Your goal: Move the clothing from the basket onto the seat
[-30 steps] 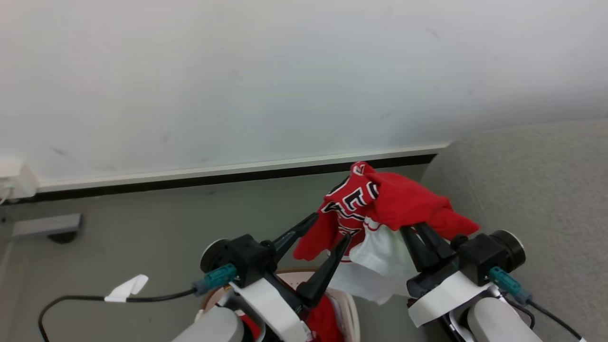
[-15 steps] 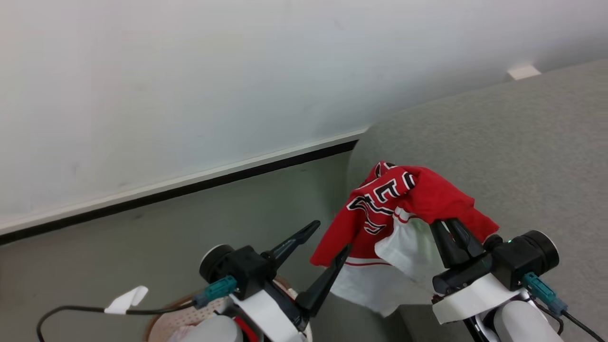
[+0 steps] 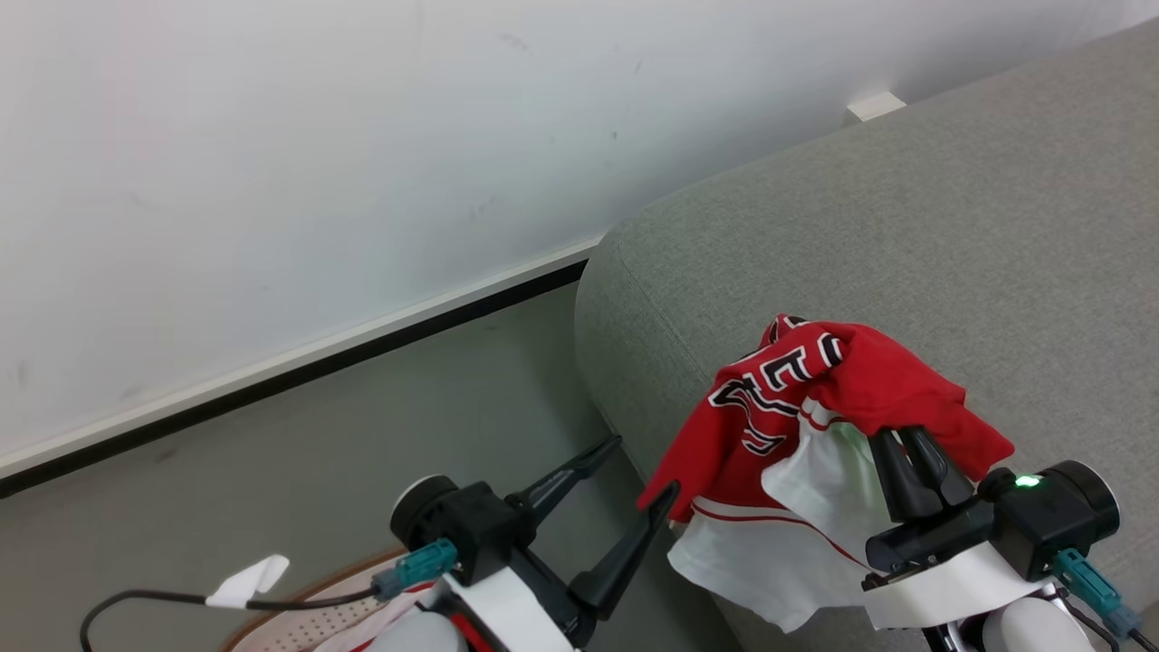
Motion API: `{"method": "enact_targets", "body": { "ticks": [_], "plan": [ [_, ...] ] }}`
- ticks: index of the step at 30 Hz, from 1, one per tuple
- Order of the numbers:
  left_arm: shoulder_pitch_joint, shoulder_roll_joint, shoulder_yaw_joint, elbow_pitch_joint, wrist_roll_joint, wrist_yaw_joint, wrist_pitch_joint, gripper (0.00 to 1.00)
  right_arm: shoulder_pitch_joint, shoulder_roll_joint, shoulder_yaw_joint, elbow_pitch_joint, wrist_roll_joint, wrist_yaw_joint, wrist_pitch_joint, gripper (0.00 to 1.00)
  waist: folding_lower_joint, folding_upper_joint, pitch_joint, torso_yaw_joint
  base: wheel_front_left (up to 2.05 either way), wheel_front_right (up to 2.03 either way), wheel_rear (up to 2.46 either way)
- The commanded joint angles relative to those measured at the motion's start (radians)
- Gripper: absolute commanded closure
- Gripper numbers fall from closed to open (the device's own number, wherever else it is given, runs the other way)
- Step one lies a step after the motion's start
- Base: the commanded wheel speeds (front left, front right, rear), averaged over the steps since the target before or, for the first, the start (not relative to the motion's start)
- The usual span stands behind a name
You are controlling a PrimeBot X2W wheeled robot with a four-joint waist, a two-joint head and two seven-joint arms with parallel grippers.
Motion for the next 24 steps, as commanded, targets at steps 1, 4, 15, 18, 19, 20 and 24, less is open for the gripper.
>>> {"method": "enact_targets", "body": {
  "ticks": [1,4,15,18,19,20,24],
  "plan": [
    [0.015,0.003,0.005,-0.001,0.013,-0.003,-0.002,0.00,0.017,0.002,-0.009,-0.012,0.000,-0.002,-0.001,1.00,0.0000,-0.0001,0.006,-0.002,0.00,0.00,0.00],
    [0.014,0.006,0.008,-0.004,0.020,-0.009,-0.002,0.00,0.025,0.007,-0.022,-0.028,-0.009,-0.002,-0.001,1.00,0.0000,-0.0001,0.017,-0.002,0.00,0.00,0.00],
    [-0.044,0.055,0.009,-0.056,0.037,-0.027,-0.001,0.00,-0.121,-0.050,-0.112,-0.017,0.008,-0.002,0.000,1.00,0.0000,-0.0001,0.164,0.066,0.00,0.00,0.00],
    [-0.065,0.088,0.010,-0.076,0.038,-0.031,0.005,0.00,-0.194,-0.086,-0.134,0.021,0.035,-0.002,0.006,1.00,0.0000,-0.0001,0.225,0.099,0.00,0.00,0.00],
    [-0.075,0.098,0.013,-0.088,0.038,-0.032,0.005,0.00,-0.227,-0.110,-0.140,0.030,0.041,-0.002,0.011,1.00,0.0000,-0.0001,0.251,0.110,0.00,0.00,0.00],
    [-0.085,0.109,0.016,-0.097,0.040,-0.033,0.007,0.00,-0.258,-0.126,-0.147,0.042,0.055,-0.002,0.017,1.00,0.0000,-0.0001,0.274,0.119,0.00,0.00,0.00],
    [-0.113,0.153,0.030,-0.130,0.043,-0.034,0.011,0.00,-0.363,-0.202,-0.186,0.097,0.097,-0.002,0.049,1.00,0.0000,-0.0001,0.361,0.154,0.00,0.00,0.00]
  ]
}}
